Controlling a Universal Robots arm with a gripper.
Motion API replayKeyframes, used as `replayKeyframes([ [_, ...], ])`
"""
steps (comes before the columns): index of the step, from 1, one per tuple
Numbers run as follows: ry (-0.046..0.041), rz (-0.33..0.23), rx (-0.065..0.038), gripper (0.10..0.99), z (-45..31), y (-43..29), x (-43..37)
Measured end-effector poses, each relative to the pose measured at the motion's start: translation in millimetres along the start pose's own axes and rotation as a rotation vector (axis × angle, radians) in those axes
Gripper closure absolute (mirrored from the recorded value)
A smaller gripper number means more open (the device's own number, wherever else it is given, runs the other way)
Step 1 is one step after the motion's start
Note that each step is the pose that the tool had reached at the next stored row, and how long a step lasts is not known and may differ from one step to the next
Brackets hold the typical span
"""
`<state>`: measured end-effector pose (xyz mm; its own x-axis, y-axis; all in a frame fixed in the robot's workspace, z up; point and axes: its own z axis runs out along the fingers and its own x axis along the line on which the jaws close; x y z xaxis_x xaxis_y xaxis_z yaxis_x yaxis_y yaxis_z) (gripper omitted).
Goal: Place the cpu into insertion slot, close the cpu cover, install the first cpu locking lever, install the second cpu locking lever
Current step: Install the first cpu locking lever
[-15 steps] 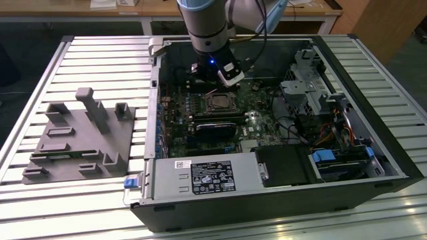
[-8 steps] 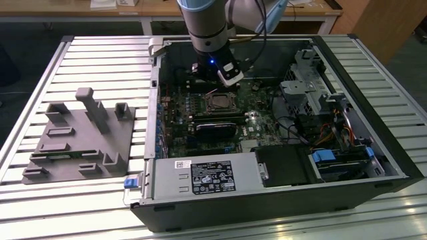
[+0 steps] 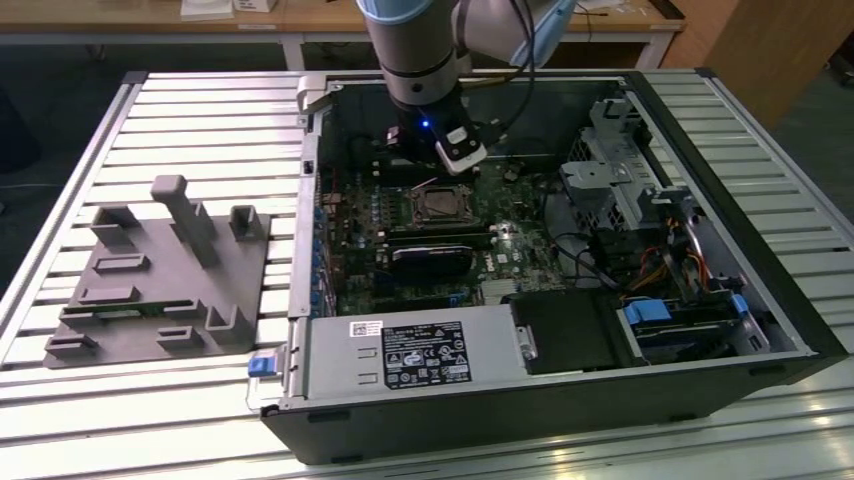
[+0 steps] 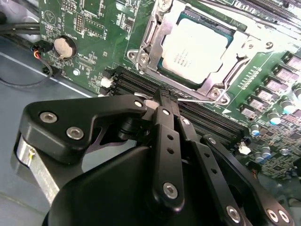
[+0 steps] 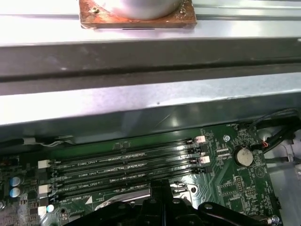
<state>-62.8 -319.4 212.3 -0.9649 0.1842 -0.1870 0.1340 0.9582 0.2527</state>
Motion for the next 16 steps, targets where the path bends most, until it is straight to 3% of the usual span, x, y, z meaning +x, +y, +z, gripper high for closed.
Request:
replayKeyframes([
  [6, -0.0005, 0.002, 0.001, 0.98, 0.5, 0.1, 0.2],
  [16, -0.0082, 0.024, 0.015, 0.98, 5.7, 7.9, 2.2],
])
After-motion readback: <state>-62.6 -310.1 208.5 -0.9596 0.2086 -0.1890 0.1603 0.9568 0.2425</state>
